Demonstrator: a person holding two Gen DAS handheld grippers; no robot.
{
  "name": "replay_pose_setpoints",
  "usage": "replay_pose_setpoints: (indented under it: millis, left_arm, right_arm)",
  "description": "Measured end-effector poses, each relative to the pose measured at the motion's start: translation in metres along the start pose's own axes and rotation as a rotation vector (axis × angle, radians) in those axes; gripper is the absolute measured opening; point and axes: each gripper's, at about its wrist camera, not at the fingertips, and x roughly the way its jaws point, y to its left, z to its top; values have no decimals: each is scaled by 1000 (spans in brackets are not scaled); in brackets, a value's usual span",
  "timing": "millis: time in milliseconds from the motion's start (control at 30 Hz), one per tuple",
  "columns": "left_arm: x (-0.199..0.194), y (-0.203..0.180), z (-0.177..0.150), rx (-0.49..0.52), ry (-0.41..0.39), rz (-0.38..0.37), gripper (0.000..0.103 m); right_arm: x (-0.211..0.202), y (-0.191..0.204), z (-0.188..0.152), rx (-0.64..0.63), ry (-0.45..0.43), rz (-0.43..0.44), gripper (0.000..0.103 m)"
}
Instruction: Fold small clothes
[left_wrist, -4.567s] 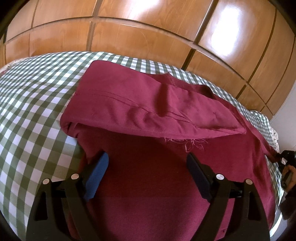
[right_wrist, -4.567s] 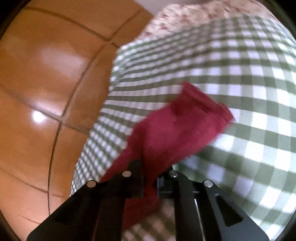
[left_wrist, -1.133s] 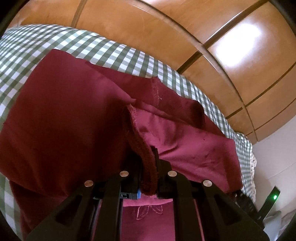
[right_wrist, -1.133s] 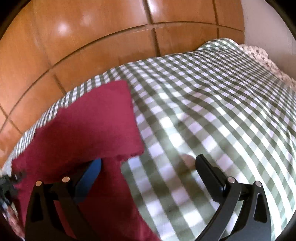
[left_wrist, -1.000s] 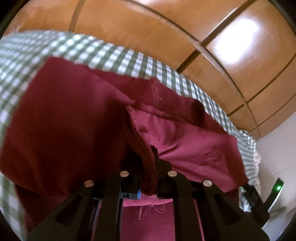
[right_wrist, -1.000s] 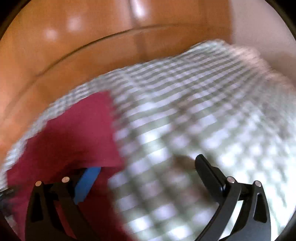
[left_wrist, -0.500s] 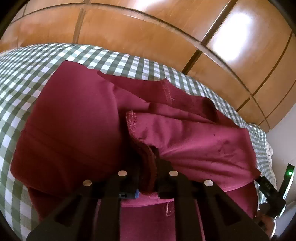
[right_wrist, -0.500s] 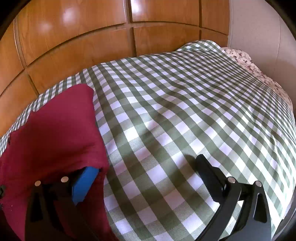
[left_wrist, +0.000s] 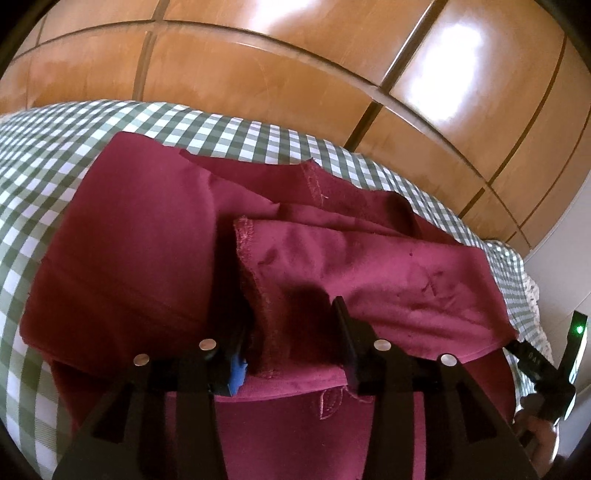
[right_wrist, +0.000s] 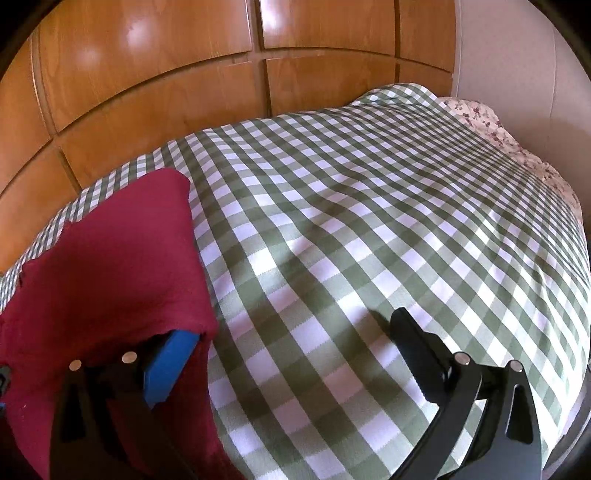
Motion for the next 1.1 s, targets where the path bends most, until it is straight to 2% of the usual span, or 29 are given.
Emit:
replay_pose_setpoints:
  millis: [133,167,267,333,467,533,633,700,733,767,933,1100]
  left_arm:
    - [1,1,0,-2,2,-2,41]
    - [2,0,0,-3,2,-2,41]
    - [3,-1,-1,0,2,-1,43]
    - [4,-3,-1,13,4,-7,47]
    - [5,-4,-1,19,5,-9,49]
    - [5,-3,-1,17,4,-12,49]
    - [6,-3,-1,17,3,-13,49]
    - [6,-2,-1,16,4,-17,49]
    - [8,-3,-1,18,5,-15,49]
    - [9,-4,-1,23,7,-8,49]
    - [13,-5,0,36,13,9,49]
    - [13,-5,0,34,12,6,49]
  right_arm:
    - [-12,-6,-4,-13,18,-13,101]
    - [-19,-10,-4,0,-6,-16,101]
    - [-46,-18,2,52,-135,43,101]
    - [-46,-8,13,16,-149,74,101]
    - [-20,39,45,-117,-110,140,101]
    - [-5,57,53,-165,-92,122,101]
    - [31,75,62,-235,-40,39,101]
    - [56,69,62,-234,13,-58,101]
    - [66,61,60,-195,47,-53,101]
    - [74,50,59,-136,76,-1,101]
    - [70,51,54,-149,55,-13,101]
    - [50,33,56,-87,65,31,101]
